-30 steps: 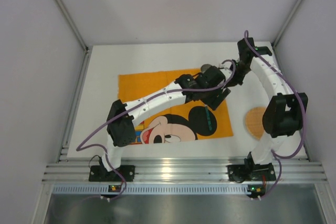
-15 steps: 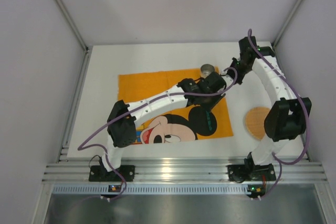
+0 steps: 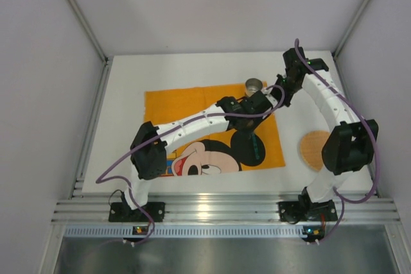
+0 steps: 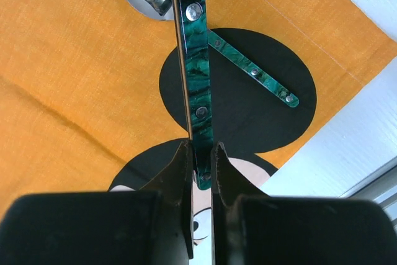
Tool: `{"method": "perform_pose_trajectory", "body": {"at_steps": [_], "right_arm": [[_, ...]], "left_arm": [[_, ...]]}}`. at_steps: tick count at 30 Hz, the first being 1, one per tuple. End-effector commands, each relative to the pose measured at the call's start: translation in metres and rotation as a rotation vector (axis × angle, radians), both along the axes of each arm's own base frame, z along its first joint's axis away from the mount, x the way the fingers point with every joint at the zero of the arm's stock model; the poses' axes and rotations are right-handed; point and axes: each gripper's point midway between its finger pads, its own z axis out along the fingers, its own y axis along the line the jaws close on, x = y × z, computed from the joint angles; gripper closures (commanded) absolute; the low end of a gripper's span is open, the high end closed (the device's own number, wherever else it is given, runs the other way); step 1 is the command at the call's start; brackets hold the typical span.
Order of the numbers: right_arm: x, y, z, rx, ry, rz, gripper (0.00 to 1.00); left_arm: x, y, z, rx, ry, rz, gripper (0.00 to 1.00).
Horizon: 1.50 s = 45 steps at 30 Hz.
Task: Set the dinner table for one person
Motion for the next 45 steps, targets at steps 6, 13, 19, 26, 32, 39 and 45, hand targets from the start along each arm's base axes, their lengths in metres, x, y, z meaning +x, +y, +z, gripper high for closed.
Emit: {"method": "perform_pose_trajectory", "body": {"at_steps": [6, 13, 19, 26, 32, 39, 45], "right_arm": [[-0.023, 0.022, 0.027, 0.076, -0.026, 0.085, 0.69], [-0.024, 0.021, 0.034, 0.068, -0.055, 0.074, 0.57], [-0.024, 0.015, 0.056, 0.046, -0.122, 0.057, 0.36], [-0.04, -0.002, 0.087, 0.0, -0.232, 0.024, 0.28], [-0.079, -0.022, 0.077, -0.041, -0.225, -0.01, 0.28], [-0.102, -0.025, 0.072, -0.018, -0.227, -0.02, 0.28], [-0.106, -0.023, 0.072, -0.007, -0.242, 0.003, 0.28]], "left_arm": [[-0.006, -0.003, 0.034, -0.126, -0.069, 0.007, 1.0], [-0.016, 0.016, 0.038, -0.168, -0.045, 0.04, 1.0], [-0.021, 0.054, 0.035, -0.177, -0.028, 0.138, 1.0], [-0.013, 0.147, 0.026, -0.364, 0.08, 0.403, 1.0], [-0.02, 0.219, -0.001, -0.43, 0.103, 0.576, 1.0], [-0.023, 0.237, -0.022, -0.471, 0.108, 0.694, 1.0], [-0.008, 0.261, -0.046, -0.427, 0.165, 0.831, 1.0]]}}
